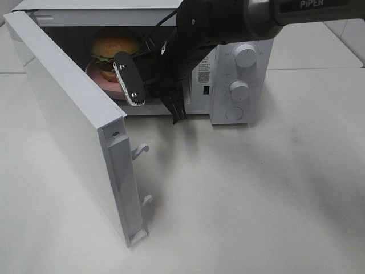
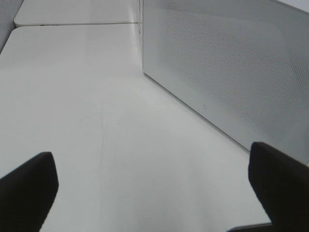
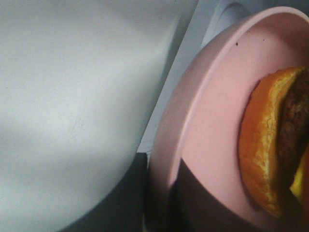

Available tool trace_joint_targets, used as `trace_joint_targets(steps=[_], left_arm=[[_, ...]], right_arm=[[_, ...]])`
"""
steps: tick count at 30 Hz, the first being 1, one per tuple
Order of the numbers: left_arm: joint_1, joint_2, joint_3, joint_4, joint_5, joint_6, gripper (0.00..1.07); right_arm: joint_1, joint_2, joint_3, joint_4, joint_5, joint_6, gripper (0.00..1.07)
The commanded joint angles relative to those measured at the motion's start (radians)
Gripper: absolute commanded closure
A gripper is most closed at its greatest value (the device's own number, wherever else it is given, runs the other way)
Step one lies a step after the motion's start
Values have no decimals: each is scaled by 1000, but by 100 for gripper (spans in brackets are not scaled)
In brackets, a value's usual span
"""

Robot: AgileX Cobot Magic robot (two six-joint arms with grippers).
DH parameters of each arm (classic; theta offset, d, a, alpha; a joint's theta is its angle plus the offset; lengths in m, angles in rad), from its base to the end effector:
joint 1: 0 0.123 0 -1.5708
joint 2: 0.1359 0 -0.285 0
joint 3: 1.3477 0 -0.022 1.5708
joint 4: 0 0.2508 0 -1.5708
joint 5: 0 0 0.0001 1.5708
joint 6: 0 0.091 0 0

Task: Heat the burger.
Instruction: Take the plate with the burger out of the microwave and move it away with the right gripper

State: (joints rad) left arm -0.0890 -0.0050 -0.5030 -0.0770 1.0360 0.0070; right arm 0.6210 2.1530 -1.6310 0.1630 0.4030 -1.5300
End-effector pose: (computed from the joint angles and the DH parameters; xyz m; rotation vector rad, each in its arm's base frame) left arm -0.0056 -0.0056 0.2803 0.0993 2.0097 -0.1439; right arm 0.3913 0.2871 0.1847 -2.0528 1.2814 -0.2749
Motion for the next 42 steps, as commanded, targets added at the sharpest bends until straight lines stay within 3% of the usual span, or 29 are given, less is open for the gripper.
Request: trace_joint_targets(steps=[1, 25, 42], left_arm=[[2, -19, 3, -3, 0, -7, 6], [2, -19, 3, -3, 0, -7, 6], [2, -19, 3, -3, 0, -7, 6]], right_arm=[[-1, -58, 43, 24, -111, -33, 107], [-1, -251, 337, 32, -192, -56, 107], [-1, -445, 607, 28, -269, -56, 107]])
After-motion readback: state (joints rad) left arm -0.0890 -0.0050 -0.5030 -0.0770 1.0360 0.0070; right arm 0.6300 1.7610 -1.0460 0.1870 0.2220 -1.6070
